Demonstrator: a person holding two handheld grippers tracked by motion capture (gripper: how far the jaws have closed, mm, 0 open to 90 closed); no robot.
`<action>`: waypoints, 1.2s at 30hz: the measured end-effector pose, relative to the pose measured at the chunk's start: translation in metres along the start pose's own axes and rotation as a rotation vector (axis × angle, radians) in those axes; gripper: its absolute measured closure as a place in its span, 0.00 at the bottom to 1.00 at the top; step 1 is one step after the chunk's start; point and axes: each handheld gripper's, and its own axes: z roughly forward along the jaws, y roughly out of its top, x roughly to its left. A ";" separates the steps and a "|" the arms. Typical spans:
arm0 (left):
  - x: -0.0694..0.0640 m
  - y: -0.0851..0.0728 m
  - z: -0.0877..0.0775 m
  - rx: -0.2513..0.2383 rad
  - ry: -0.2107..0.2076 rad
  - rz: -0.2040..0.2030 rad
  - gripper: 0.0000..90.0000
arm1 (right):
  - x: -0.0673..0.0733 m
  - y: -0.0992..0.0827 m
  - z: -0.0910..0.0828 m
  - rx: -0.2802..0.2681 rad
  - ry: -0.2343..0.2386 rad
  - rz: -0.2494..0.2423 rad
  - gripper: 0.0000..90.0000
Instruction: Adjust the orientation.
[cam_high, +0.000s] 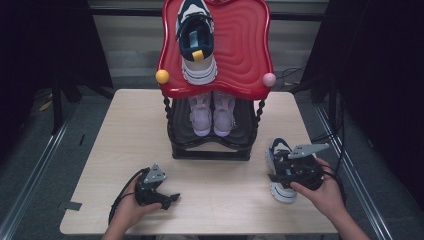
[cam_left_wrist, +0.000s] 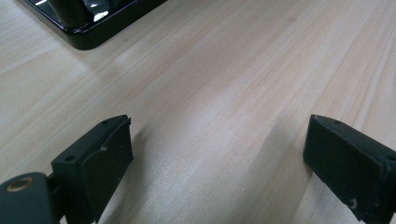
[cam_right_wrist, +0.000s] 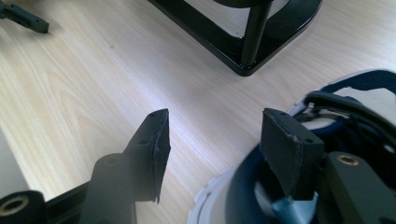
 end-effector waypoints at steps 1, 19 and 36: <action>0.000 0.000 0.000 0.000 0.000 0.000 0.08 | -0.002 0.001 -0.003 0.009 0.001 -0.001 0.46; 0.000 0.000 0.000 0.000 -0.003 0.000 0.08 | -0.010 0.012 0.005 0.408 0.090 -0.178 0.51; 0.000 0.000 0.000 0.002 -0.002 0.005 0.08 | -0.007 0.016 0.017 0.555 0.069 -0.305 0.74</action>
